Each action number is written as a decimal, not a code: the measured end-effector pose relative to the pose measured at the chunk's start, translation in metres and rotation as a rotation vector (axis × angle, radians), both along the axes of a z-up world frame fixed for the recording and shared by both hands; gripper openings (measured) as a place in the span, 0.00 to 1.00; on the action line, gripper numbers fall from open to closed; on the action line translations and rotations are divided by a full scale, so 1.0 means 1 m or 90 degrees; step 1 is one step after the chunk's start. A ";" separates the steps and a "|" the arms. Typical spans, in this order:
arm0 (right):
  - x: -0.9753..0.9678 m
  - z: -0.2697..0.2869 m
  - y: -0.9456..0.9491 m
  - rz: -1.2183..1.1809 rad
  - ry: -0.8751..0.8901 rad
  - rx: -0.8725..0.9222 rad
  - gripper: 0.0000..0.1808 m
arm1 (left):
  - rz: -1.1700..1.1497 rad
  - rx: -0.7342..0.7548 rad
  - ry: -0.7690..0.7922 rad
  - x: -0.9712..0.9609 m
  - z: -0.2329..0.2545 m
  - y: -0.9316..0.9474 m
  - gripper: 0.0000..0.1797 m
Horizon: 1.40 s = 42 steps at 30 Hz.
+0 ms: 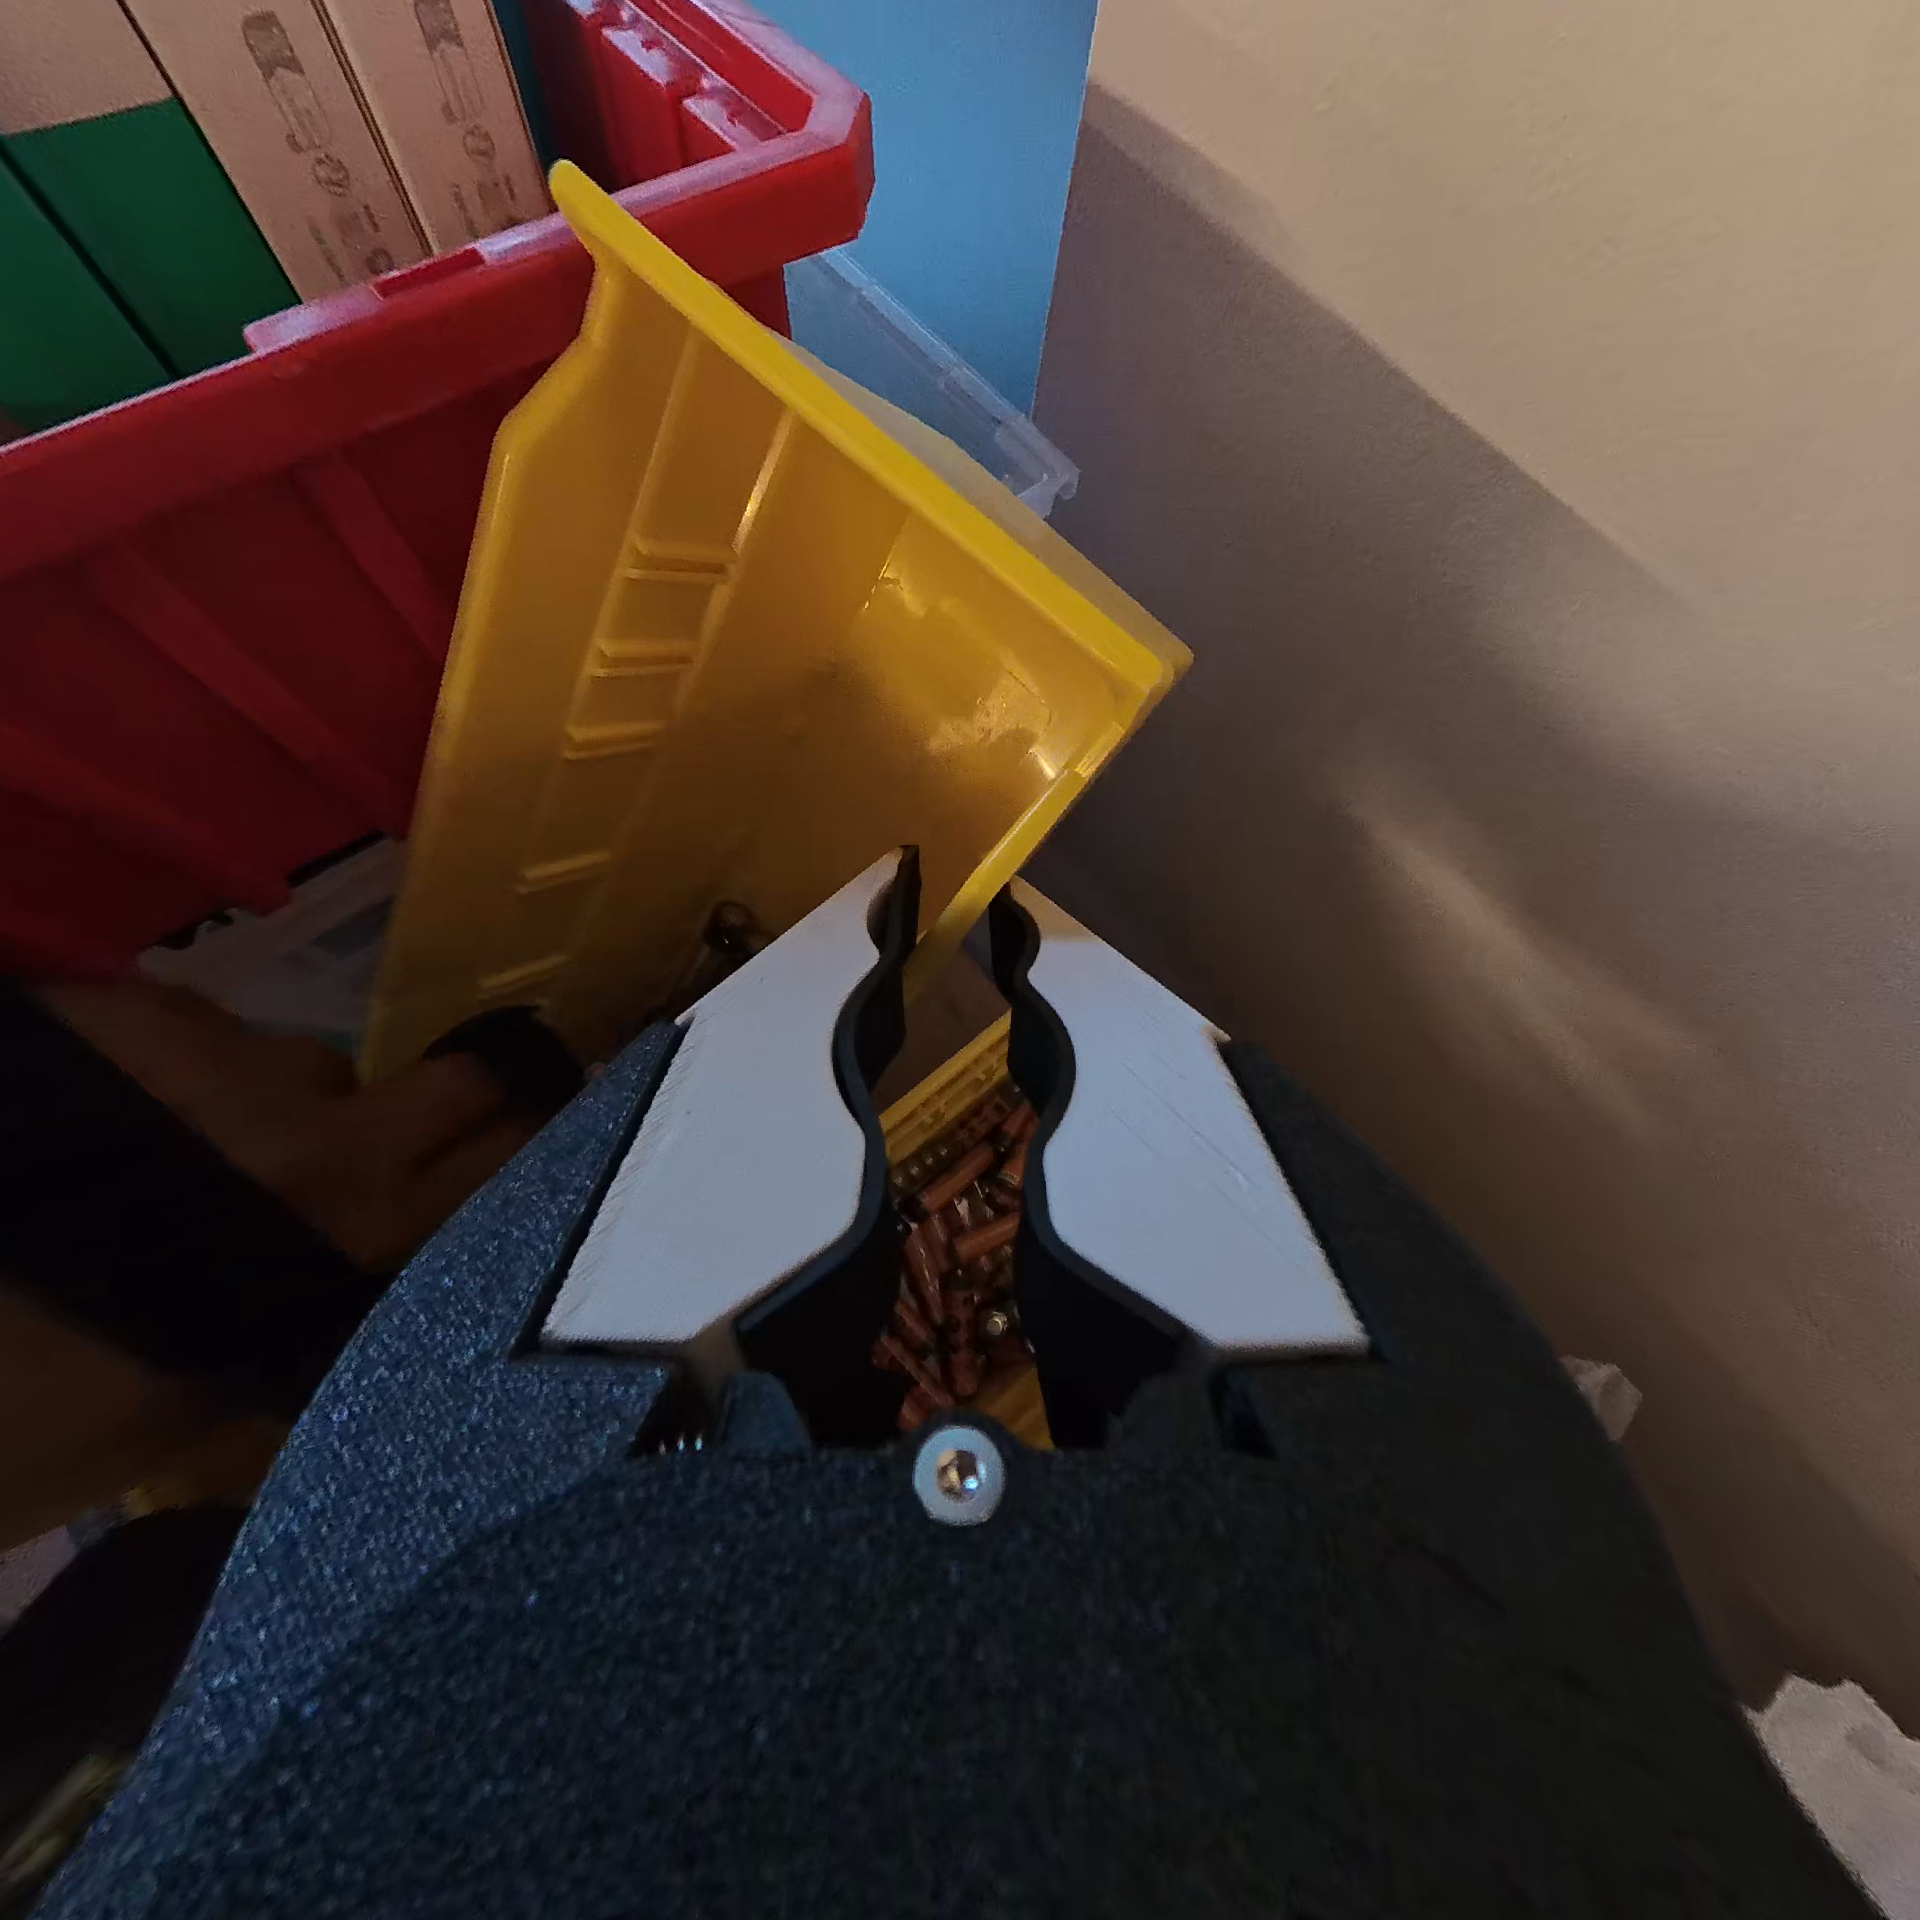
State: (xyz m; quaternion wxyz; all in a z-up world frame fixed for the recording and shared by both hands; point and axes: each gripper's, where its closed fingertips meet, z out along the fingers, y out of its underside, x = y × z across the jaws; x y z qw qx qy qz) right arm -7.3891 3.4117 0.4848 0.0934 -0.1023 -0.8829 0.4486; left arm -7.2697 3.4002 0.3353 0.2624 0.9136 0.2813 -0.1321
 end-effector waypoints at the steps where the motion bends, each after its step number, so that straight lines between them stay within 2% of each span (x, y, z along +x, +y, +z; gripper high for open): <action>1: 0.000 0.000 0.000 -0.001 0.000 0.000 0.07 | 0.008 0.011 -0.001 0.003 0.003 0.002 0.12; 4: 0.000 -0.001 0.000 -0.004 0.000 0.002 0.07 | 0.015 0.027 -0.005 0.011 0.005 0.003 0.10; 13: -0.005 -0.002 -0.001 -0.018 -0.002 -0.010 0.07 | -0.026 -0.008 -0.002 0.023 0.008 0.008 0.06; 18: -0.012 -0.005 -0.002 -0.030 0.003 0.005 0.06 | -0.002 -0.036 0.088 0.005 0.027 0.003 0.06; 21: -0.014 -0.006 -0.002 -0.028 -0.005 0.005 0.06 | -0.002 -0.068 0.156 -0.004 0.055 0.006 0.06; 25: -0.017 -0.009 -0.005 -0.012 -0.021 0.023 0.06 | -0.006 -0.111 0.180 0.016 0.092 0.007 0.06; 29: -0.023 -0.014 -0.008 -0.008 -0.060 0.029 0.07 | -0.035 -0.038 0.236 0.054 0.133 0.031 0.06; 32: -0.028 -0.024 -0.011 -0.008 -0.097 0.059 0.06 | -0.063 0.079 0.317 0.090 0.174 0.065 0.06; 34: -0.030 -0.044 -0.015 -0.003 -0.144 0.114 0.06 | -0.072 0.156 0.380 0.116 0.203 0.083 0.06; 38: -0.020 -0.103 -0.012 0.046 -0.238 0.264 0.06 | -0.085 0.237 0.507 0.177 0.251 0.102 0.06; 42: -0.012 -0.116 -0.012 0.064 -0.200 0.344 0.08 | -0.057 0.318 0.608 0.250 0.266 0.109 0.06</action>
